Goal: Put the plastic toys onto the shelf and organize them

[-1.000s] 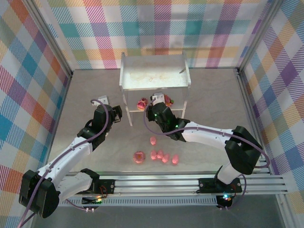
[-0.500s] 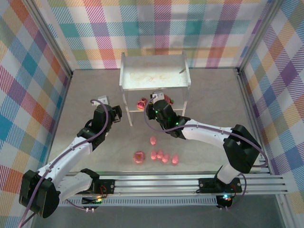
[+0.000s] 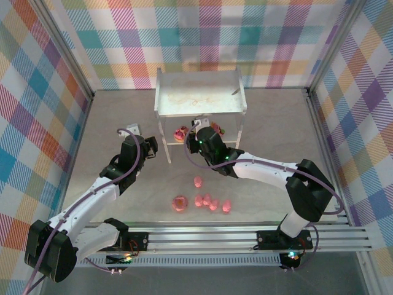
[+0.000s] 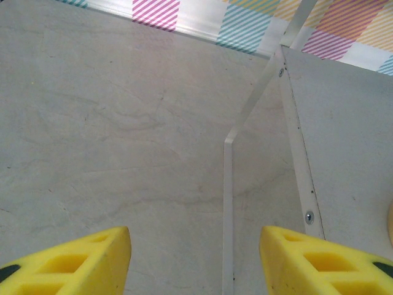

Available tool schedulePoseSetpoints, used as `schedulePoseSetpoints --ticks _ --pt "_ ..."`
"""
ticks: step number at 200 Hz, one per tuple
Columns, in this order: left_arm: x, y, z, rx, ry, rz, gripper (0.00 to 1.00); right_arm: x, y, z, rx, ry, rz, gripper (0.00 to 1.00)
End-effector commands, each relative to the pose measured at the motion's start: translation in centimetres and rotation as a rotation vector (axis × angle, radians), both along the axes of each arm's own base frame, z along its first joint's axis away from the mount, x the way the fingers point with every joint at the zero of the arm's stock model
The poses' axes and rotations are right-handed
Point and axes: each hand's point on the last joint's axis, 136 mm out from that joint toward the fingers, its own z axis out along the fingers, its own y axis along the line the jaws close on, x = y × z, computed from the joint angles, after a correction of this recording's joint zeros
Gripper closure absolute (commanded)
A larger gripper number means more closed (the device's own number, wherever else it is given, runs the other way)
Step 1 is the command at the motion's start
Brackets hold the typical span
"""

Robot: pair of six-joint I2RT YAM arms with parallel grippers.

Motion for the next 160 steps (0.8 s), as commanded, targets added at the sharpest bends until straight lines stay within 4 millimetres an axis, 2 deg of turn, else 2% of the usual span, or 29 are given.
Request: schedulePoseSetpoints --ticks 1,160 --pt "0.7 0.2 1.2 -0.009 -0.039 0.005 0.43 0.9 0.3 1.4 0.033 -0.027 0.0 0.74" --pt "0.7 0.2 1.6 0.0 -0.042 0.001 0.42 1.9 1.1 2.0 0.066 -0.03 0.03 0.73"
